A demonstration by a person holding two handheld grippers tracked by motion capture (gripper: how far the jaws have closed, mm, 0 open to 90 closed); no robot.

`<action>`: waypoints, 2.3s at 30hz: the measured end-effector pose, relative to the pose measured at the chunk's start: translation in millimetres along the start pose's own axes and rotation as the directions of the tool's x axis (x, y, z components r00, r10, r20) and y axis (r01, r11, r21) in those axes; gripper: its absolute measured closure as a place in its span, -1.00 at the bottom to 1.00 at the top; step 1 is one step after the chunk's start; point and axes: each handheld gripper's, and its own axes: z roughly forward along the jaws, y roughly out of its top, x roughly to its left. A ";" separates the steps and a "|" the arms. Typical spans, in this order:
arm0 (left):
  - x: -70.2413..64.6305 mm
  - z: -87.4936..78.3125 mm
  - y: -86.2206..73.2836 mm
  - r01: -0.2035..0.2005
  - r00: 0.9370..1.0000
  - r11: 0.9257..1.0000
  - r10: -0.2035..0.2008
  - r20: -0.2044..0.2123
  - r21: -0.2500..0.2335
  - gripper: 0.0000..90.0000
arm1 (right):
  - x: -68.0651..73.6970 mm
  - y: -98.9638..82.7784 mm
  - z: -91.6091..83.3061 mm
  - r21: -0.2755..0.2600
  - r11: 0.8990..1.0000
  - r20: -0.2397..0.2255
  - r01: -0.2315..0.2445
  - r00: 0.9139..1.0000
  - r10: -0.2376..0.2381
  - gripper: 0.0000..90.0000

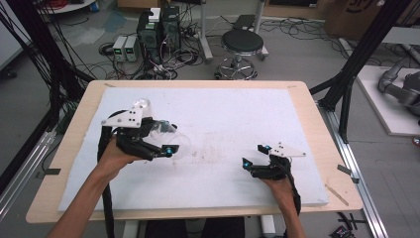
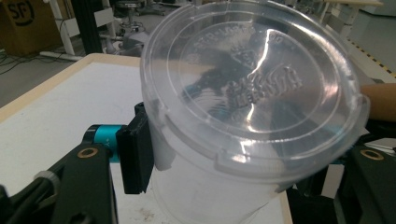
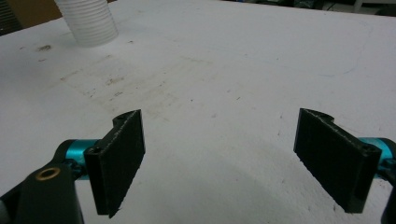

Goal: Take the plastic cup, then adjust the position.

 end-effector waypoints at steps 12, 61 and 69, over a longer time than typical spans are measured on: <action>-3.2 7.9 -24.8 0.017 1.000 0.999 -0.016 0.025 -0.051 -0.23 | 1.1 -0.1 -0.3 0.001 1.000 0.002 -0.003 1.000 0.003 -0.64; 1.4 14.0 -36.8 0.025 0.999 0.996 -0.023 0.028 -0.084 -0.22 | 26.5 49.8 -3.5 -0.068 0.989 -0.329 0.133 0.933 -0.148 -0.65; -1.1 22.6 -38.5 0.034 0.998 0.995 -0.028 0.057 -0.093 -0.22 | 43.4 70.6 9.8 -0.094 0.977 -0.429 0.189 0.878 -0.212 -0.65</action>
